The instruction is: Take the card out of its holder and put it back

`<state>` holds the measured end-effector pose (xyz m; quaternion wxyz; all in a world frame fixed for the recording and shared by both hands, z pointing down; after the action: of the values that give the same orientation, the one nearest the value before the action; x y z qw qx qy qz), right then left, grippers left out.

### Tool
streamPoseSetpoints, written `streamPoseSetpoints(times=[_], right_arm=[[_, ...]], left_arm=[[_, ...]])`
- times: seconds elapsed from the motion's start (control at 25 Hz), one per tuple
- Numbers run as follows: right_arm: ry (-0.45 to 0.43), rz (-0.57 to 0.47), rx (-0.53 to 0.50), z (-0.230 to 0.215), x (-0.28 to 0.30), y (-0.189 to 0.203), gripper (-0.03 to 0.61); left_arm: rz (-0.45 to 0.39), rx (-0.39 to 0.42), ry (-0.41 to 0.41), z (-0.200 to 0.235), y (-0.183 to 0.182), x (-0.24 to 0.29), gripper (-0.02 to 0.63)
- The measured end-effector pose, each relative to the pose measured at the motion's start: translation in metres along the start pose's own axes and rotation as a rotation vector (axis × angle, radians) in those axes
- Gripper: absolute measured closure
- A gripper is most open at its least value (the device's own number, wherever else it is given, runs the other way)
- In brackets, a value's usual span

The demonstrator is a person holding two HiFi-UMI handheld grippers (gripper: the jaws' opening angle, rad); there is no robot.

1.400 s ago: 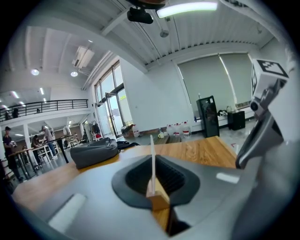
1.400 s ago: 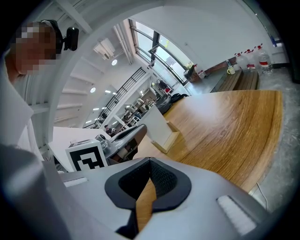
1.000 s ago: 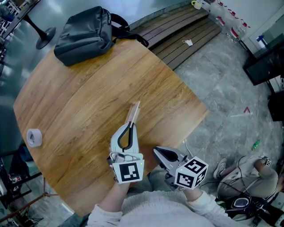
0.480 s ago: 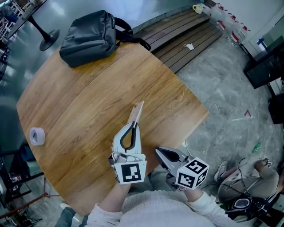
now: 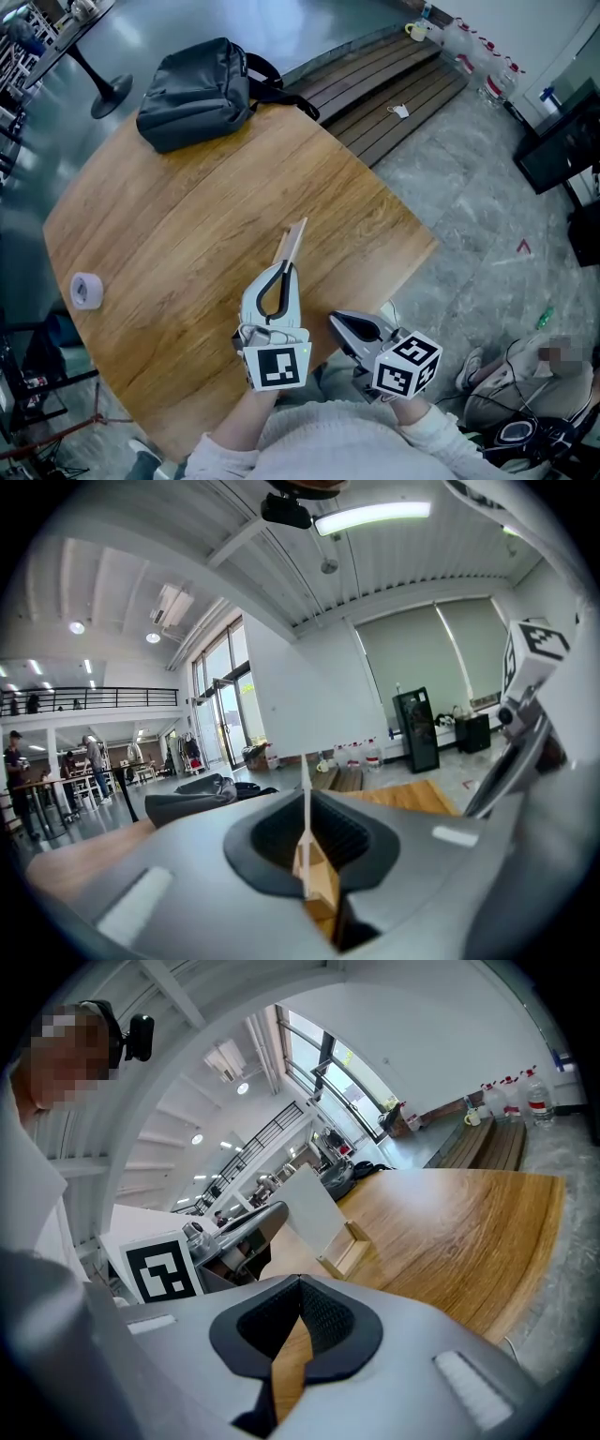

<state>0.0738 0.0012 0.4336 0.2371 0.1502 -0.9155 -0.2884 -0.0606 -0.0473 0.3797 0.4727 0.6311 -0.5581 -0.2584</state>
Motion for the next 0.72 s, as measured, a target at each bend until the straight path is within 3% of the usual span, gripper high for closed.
streamPoseSetpoints(times=[0.72], right_arm=[[-0.030,-0.059,-0.071,0.018,-0.010,-0.016,0.581]], left_arm=[[-0.101,-0.021,-0.016,0.008,-0.036,-0.023,0.594]])
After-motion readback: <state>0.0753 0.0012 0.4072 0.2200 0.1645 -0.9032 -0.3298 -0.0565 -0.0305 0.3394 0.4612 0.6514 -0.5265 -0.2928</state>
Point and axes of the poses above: the fingertips, and each gripper's own axes: x forward along the fingers, z to its left, y out of its underside, the point moved 6 cm from there along -x, backward along the fingers, and after that the axes turned 6 degrees about x, right-handed, at the moved point
